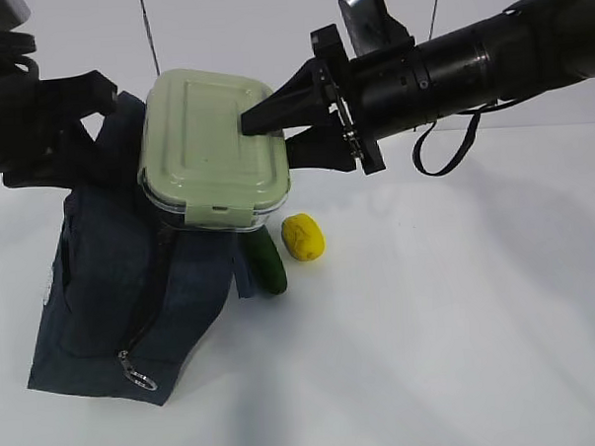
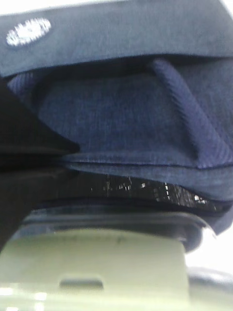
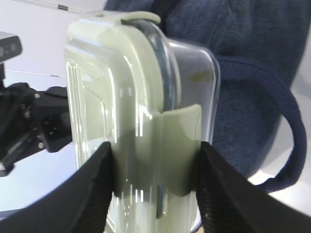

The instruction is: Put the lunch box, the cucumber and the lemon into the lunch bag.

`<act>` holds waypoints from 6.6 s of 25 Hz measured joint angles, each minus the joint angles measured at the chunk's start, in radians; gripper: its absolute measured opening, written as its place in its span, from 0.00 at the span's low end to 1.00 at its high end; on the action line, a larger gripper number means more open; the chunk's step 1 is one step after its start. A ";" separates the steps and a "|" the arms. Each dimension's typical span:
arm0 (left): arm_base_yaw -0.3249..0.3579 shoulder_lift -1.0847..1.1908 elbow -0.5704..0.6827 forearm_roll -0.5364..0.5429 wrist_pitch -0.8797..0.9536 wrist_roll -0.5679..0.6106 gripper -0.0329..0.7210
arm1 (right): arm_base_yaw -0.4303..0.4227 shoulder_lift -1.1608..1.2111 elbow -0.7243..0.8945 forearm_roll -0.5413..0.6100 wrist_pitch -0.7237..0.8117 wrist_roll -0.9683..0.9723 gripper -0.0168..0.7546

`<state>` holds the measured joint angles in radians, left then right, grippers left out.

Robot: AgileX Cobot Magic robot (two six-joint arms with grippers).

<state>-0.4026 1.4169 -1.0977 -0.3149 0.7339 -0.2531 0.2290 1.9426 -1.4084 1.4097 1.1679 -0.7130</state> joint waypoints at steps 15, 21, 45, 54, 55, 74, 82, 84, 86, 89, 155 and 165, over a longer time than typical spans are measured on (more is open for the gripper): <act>0.000 0.000 0.000 -0.105 -0.002 0.034 0.04 | 0.028 0.105 -0.006 -0.015 -0.002 -0.024 0.51; 0.000 0.000 0.000 -0.151 -0.002 0.068 0.04 | 0.051 0.133 -0.008 -0.017 -0.010 -0.041 0.51; 0.000 0.000 -0.002 -0.241 0.027 0.101 0.04 | 0.187 0.158 -0.167 -0.133 -0.027 -0.069 0.51; 0.000 0.015 -0.004 -0.269 0.034 0.122 0.04 | 0.190 0.158 -0.175 -0.119 -0.027 -0.104 0.51; 0.000 0.021 -0.004 -0.279 0.034 0.128 0.04 | 0.190 0.158 -0.180 -0.121 -0.027 -0.111 0.51; 0.000 0.023 -0.004 -0.469 0.054 0.262 0.04 | 0.220 0.168 -0.218 -0.143 -0.040 -0.231 0.51; 0.003 0.023 -0.004 -0.545 0.055 0.339 0.04 | 0.220 0.168 -0.218 -0.143 -0.040 -0.242 0.51; 0.003 0.023 -0.004 -0.551 0.055 0.346 0.04 | 0.220 0.168 -0.218 -0.143 -0.040 -0.242 0.51; 0.003 0.023 -0.004 -0.551 0.055 0.346 0.04 | 0.220 0.168 -0.218 -0.143 -0.040 -0.242 0.51; 0.003 0.023 -0.004 -0.553 0.055 0.348 0.04 | 0.220 0.168 -0.218 -0.143 -0.040 -0.242 0.51; 0.251 -0.080 -0.004 -0.299 0.152 0.356 0.04 | 0.176 0.155 -0.426 -0.651 0.021 -0.057 0.61; 0.251 -0.080 -0.002 -0.317 0.068 0.354 0.04 | 0.176 0.212 -0.427 -0.718 -0.102 -0.053 0.61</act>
<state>-0.1515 1.3370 -1.0997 -0.6322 0.8022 0.1009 0.4053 2.1550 -1.8352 0.6916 1.0660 -0.7658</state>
